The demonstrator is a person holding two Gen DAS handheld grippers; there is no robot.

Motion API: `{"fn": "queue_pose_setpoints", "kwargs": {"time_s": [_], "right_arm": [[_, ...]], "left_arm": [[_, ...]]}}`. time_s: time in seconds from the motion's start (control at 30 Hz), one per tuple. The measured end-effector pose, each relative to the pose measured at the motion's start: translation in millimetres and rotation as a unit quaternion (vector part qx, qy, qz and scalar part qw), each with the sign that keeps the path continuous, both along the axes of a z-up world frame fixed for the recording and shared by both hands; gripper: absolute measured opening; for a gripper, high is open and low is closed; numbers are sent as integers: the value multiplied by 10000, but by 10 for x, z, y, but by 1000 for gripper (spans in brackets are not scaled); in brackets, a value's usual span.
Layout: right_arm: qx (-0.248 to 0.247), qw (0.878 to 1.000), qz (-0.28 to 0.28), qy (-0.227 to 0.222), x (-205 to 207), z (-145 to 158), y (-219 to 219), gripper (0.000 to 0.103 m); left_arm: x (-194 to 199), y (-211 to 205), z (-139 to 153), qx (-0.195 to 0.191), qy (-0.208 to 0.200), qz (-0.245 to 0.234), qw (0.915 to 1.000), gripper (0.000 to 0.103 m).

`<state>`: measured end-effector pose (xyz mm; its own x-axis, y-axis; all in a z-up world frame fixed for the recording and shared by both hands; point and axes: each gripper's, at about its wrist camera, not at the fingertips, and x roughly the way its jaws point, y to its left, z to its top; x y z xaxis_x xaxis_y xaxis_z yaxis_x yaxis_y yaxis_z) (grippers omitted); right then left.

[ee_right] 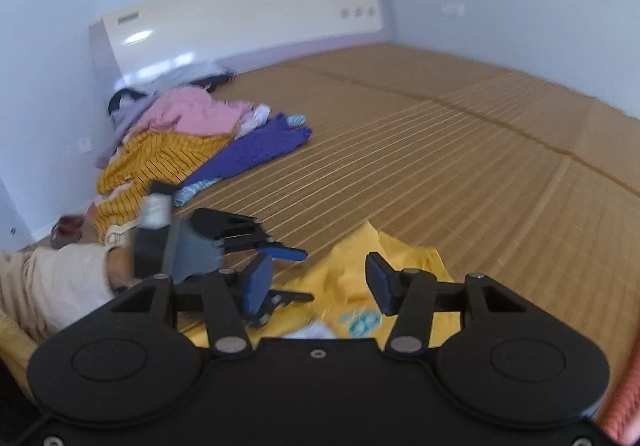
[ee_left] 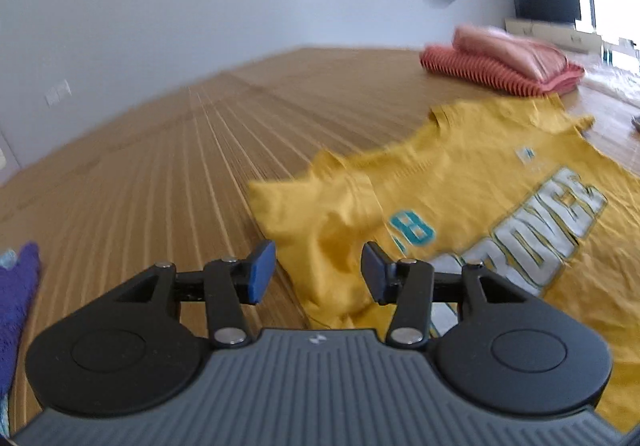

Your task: Fold clothes

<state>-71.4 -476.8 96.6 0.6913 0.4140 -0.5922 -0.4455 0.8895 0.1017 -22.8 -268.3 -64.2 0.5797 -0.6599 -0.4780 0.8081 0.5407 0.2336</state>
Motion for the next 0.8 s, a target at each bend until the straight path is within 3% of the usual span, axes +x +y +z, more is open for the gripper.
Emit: {"fn": "queue_pose_setpoints", "kwargs": {"time_s": [0.13, 0.3, 0.5, 0.57, 0.7, 0.8], "right_arm": [[-27, 9983, 246, 519, 849, -406, -8, 53], [67, 9925, 506, 1110, 1643, -973, -33, 52], [607, 9876, 679, 1281, 1942, -1140, -63, 52], [565, 9861, 717, 1388, 2001, -1167, -29, 46], [392, 9873, 472, 1468, 2097, -1220, 24, 9], [322, 9902, 261, 1336, 2129, -1257, 74, 9]], "left_arm": [[-6, 46, -89, -174, -117, -350, 9992, 54], [133, -17, -246, -275, 420, -406, 9979, 54], [85, 24, -260, -202, 280, -363, 9987, 62], [60, 29, -260, -159, 245, -353, 9989, 63], [9, 40, -259, -73, 176, -334, 9993, 63], [-26, 19, -273, -22, 105, -327, 9994, 63]]}}
